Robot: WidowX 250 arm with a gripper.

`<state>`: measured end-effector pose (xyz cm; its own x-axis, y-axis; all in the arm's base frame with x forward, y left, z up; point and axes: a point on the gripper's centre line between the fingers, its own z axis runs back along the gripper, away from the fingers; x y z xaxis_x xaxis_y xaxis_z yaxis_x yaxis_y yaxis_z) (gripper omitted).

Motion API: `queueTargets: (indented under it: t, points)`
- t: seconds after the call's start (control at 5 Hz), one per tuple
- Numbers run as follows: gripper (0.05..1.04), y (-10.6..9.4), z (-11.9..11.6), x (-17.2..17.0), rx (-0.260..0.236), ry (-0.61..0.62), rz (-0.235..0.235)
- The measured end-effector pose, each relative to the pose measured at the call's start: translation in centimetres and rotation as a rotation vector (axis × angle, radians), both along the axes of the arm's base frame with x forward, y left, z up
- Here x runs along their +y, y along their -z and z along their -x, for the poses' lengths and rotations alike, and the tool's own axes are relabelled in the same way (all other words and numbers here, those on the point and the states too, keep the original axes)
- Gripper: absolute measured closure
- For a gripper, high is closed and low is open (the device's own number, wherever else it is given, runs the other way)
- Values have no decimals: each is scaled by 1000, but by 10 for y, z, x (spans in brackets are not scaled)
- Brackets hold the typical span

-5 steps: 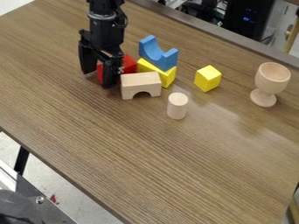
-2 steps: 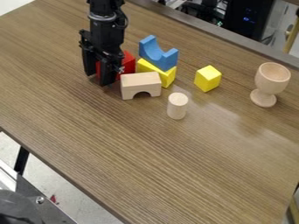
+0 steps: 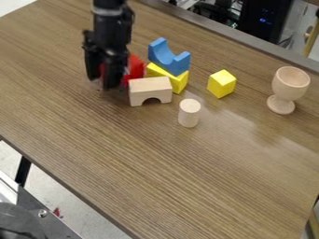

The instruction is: Put rectangle block above blue arch

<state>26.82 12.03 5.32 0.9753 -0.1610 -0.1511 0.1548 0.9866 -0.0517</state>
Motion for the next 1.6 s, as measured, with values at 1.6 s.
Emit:
queueTargets:
  t: [1.6]
  points:
    - [495, -96, -86, -125, -134, -764, 70]
